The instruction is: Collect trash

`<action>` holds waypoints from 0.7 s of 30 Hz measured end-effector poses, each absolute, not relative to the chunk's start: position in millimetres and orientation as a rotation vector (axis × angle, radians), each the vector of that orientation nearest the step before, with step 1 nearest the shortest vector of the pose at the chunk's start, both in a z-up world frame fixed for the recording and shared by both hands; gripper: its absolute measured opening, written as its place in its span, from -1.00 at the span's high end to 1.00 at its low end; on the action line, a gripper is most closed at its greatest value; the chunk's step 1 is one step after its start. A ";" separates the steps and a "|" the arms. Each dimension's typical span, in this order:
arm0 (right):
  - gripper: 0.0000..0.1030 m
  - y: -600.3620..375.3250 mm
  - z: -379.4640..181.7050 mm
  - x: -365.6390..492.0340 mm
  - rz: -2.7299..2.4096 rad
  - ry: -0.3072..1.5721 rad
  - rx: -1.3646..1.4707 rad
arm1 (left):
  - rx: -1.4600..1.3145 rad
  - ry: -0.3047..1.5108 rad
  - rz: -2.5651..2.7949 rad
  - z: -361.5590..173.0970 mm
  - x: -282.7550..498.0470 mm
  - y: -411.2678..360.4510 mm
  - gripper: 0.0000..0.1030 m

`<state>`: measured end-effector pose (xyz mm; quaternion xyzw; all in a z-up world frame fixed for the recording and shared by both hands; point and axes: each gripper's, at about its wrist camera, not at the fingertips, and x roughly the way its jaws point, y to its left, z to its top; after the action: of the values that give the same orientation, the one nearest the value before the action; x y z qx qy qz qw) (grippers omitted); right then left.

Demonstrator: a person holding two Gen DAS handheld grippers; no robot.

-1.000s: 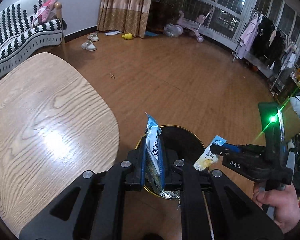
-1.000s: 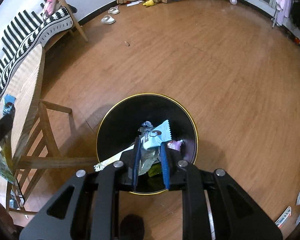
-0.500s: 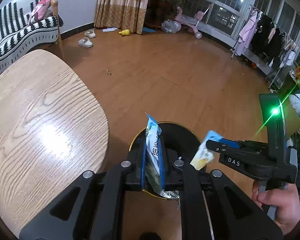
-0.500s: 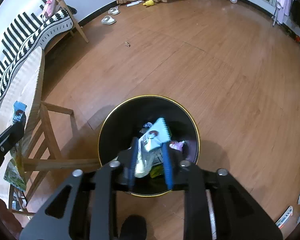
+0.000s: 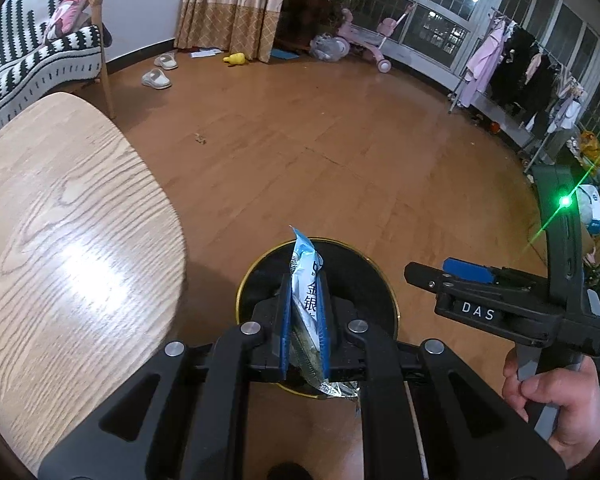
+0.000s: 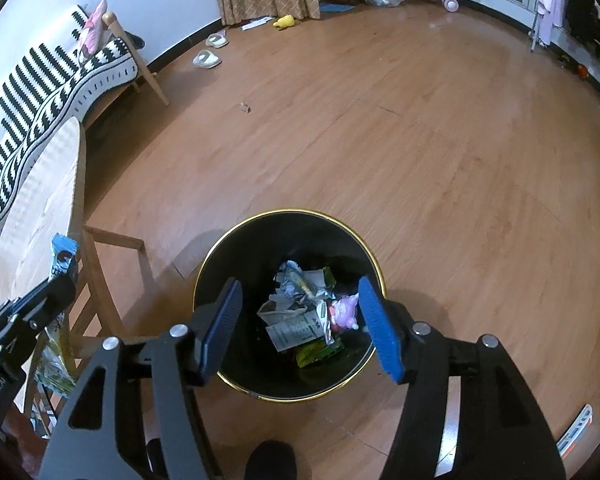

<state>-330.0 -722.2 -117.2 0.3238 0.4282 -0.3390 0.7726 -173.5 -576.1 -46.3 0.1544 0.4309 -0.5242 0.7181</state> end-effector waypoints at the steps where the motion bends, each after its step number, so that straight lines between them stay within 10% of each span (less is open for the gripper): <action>1: -0.16 -723.0 -116.6 -331.1 -0.737 0.924 0.703 | 0.336 0.952 -1.165 -46.2 -172.7 -576.5 0.80; 15: -0.19 -724.4 -110.9 -336.7 -0.763 0.899 0.703 | 0.275 0.971 -1.199 -52.5 -160.2 -588.5 -0.12; 21: -0.65 -720.6 -104.7 -330.9 -0.780 0.887 0.682 | 0.236 0.932 -1.131 -35.5 -148.3 -565.0 -0.83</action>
<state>-330.9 -720.6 -104.7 0.3153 0.4099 -0.3604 0.7763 -148.3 -565.0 -35.5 0.1076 0.4242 -0.5148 0.7372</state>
